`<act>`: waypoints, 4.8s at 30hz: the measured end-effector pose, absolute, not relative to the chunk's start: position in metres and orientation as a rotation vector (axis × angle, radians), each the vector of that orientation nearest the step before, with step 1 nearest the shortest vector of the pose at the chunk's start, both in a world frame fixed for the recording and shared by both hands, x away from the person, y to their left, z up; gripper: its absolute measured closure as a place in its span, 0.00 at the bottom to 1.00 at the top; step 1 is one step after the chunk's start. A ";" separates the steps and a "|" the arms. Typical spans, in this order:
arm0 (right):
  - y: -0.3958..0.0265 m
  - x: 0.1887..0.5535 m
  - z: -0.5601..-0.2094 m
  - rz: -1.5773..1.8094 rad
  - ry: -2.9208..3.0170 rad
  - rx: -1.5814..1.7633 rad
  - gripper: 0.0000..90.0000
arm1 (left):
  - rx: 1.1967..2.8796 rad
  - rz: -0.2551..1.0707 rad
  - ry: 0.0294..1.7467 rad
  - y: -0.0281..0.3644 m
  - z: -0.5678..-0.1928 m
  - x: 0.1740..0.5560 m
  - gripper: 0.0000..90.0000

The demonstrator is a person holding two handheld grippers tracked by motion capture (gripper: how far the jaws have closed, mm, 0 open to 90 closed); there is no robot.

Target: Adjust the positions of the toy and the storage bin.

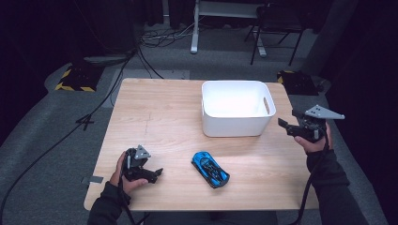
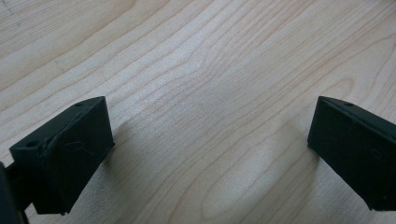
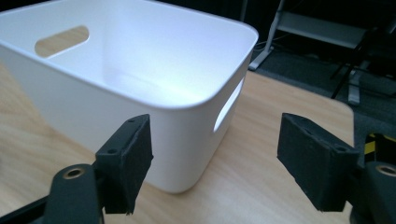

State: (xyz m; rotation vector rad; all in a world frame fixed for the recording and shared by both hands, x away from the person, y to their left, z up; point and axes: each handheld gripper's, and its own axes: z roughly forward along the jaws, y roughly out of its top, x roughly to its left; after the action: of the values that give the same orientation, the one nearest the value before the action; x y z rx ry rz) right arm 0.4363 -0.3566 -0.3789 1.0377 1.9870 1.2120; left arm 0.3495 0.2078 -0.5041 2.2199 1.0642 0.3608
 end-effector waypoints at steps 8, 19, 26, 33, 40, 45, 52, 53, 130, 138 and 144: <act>-0.350 0.454 -0.365 1.206 1.958 1.056 0.33 | 2.220 0.361 1.064 0.208 -0.504 0.349 0.00; -0.332 0.477 -0.373 1.224 1.999 1.113 0.33 | 2.220 0.361 1.064 0.208 -0.504 0.349 0.00; -0.321 0.489 -0.384 1.176 2.028 1.159 0.34 | 2.220 0.362 1.064 0.208 -0.504 0.349 0.00; -0.320 0.497 -0.394 1.261 2.052 1.216 0.37 | 2.220 0.361 1.064 0.208 -0.504 0.349 0.00; -0.312 0.495 -0.396 1.225 2.098 1.219 0.32 | 2.220 0.362 1.064 0.208 -0.504 0.349 0.00; -0.307 0.485 -0.395 1.214 2.101 1.215 0.31 | 2.218 0.363 1.064 0.208 -0.504 0.349 0.00; -0.298 0.472 -0.396 1.234 2.115 1.214 0.28 | 2.219 0.363 1.064 0.208 -0.504 0.349 0.00; -0.296 0.470 -0.397 1.240 2.111 1.219 0.28 | 2.219 0.363 1.064 0.208 -0.504 0.349 0.00; -0.260 0.358 -0.431 1.322 2.380 0.688 0.26 | 2.221 0.359 1.063 0.208 -0.504 0.349 0.01; -0.244 0.342 -0.459 1.321 2.492 0.640 0.26 | 2.222 0.360 1.063 0.208 -0.504 0.349 0.01; -0.220 0.327 -0.490 1.287 2.590 0.587 0.25 | 2.221 0.360 1.064 0.208 -0.504 0.349 0.01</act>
State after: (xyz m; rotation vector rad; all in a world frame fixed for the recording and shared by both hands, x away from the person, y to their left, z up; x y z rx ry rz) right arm 0.3267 -0.2199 -0.4899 0.5872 2.5900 1.2866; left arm 0.3492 0.2077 -0.5040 2.2210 1.0639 0.3601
